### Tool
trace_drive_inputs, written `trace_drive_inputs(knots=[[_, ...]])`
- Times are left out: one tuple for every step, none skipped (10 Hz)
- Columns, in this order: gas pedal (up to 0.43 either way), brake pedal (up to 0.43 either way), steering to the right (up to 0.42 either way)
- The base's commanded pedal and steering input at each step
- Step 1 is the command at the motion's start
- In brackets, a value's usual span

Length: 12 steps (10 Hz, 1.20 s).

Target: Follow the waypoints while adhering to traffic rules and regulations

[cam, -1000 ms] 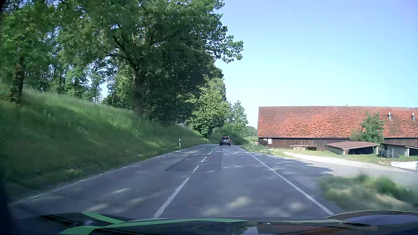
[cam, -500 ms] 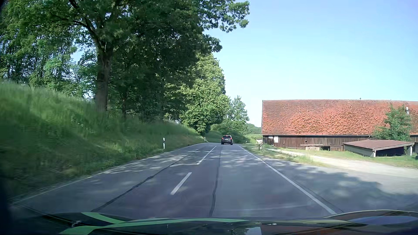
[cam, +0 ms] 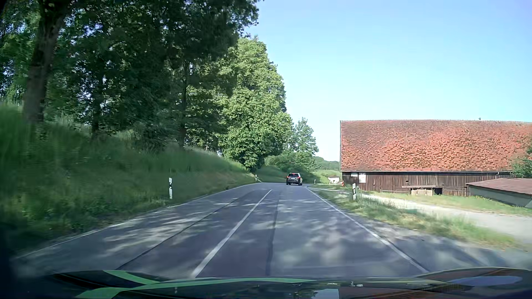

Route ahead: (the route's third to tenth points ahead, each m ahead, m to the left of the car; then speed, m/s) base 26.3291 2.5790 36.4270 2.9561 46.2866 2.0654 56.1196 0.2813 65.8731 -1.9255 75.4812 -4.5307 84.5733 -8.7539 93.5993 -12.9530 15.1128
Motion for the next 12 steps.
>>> trace_drive_inputs(knots=[[0.02,0.0,0.001],[0.02,0.0,0.001],[0.02,0.0,0.001],[0.008,0.0,0.001],[0.0,0.0,0.0],[0.0,0.0,0.0],[0.0,0.0,0.001],[0.0,0.0,0.0],[0.0,0.0,0.0],[0.0,0.0,0.002],[0.0,0.0,0.004],[0.0,0.0,0.008]])
